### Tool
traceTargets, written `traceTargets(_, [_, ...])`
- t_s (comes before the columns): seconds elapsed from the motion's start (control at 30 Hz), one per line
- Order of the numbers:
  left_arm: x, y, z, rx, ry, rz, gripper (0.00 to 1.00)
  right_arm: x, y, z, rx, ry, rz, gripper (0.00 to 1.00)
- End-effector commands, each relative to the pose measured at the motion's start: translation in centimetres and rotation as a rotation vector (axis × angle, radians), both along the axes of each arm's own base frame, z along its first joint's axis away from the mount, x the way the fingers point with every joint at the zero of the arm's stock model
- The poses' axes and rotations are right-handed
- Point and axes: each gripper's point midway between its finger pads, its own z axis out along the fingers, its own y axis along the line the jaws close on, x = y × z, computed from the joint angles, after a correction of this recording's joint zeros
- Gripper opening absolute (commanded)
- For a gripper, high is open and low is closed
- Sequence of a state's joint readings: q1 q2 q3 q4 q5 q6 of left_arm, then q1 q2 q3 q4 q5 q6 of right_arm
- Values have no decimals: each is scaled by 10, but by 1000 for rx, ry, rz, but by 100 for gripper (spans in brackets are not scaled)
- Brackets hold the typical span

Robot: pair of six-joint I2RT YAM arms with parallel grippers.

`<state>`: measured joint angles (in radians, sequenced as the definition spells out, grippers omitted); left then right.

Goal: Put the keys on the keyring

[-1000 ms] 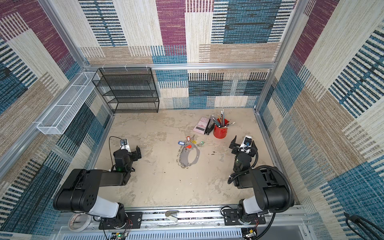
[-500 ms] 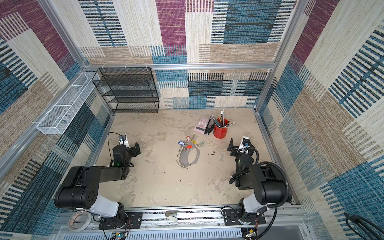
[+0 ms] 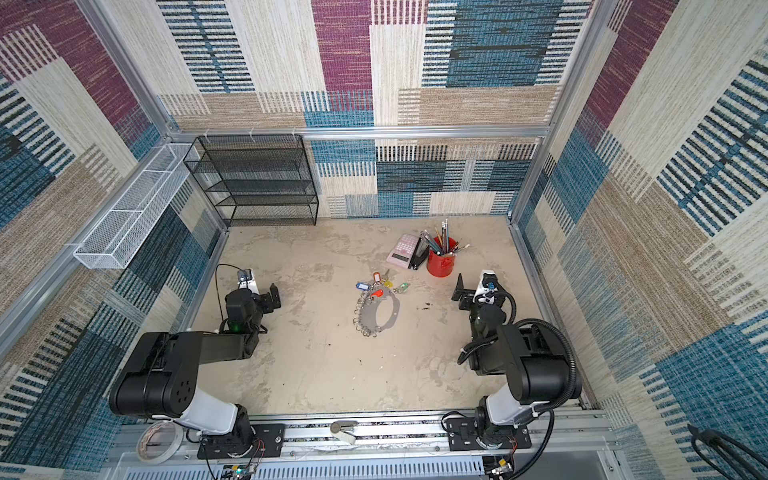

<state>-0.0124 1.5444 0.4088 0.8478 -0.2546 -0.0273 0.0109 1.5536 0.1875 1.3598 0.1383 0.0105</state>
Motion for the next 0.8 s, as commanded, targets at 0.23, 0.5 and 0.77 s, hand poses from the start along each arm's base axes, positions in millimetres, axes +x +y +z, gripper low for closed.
traceTargets(0.23, [0,-5,5,8,-24,-12,100,-2,19,6,-53,-24,81,100])
traceTargets(0.5, [0,-6,4,8,-19,-15,100,-2,18,5,-53,-23,81,100])
traceTargets(0.77, [1,-6,3,6,-15,-19,100,-2,18,6,-53,-24,80,100])
